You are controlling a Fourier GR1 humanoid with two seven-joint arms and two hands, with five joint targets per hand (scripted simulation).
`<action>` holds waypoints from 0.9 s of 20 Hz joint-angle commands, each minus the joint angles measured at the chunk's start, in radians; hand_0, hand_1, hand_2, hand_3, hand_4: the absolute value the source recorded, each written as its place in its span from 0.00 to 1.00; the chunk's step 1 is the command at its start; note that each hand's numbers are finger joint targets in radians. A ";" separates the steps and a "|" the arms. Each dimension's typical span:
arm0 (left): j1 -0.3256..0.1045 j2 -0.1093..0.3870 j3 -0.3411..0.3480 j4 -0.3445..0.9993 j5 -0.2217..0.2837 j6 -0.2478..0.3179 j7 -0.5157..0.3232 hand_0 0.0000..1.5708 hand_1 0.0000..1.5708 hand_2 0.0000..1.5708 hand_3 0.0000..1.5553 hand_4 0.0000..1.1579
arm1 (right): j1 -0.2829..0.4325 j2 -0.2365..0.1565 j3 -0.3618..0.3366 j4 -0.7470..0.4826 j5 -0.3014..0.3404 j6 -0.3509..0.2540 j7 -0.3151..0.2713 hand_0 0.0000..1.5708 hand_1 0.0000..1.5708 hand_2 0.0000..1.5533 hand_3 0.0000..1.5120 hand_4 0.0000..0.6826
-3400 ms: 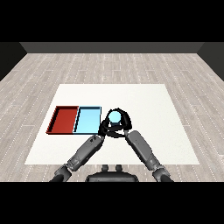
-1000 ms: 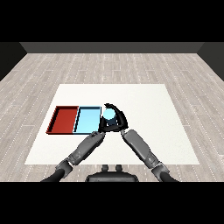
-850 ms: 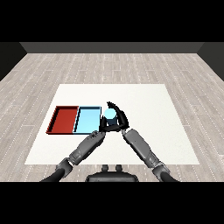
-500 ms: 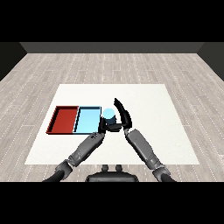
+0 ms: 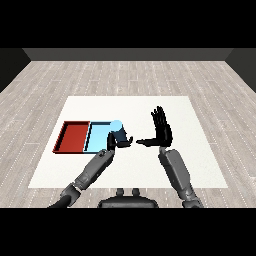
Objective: Pick the blue can and put it in the blue box
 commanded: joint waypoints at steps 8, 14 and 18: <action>-0.100 0.155 0.154 0.103 -0.034 -0.057 0.139 1.00 1.00 0.99 0.95 0.97 | 0.154 -0.057 -0.141 -0.144 -0.069 0.047 -0.014 0.00 0.00 0.00 0.00 0.00; -0.199 0.208 0.242 0.362 -0.054 -0.128 0.118 1.00 1.00 1.00 0.97 0.95 | 0.168 -0.074 -0.189 -0.111 -0.062 0.048 -0.019 0.00 0.00 0.00 0.00 0.00; -0.330 0.168 0.245 0.571 -0.092 -0.107 0.192 1.00 1.00 1.00 0.96 0.95 | 0.141 -0.067 -0.218 -0.064 -0.091 0.051 -0.006 0.00 0.00 0.00 0.00 0.00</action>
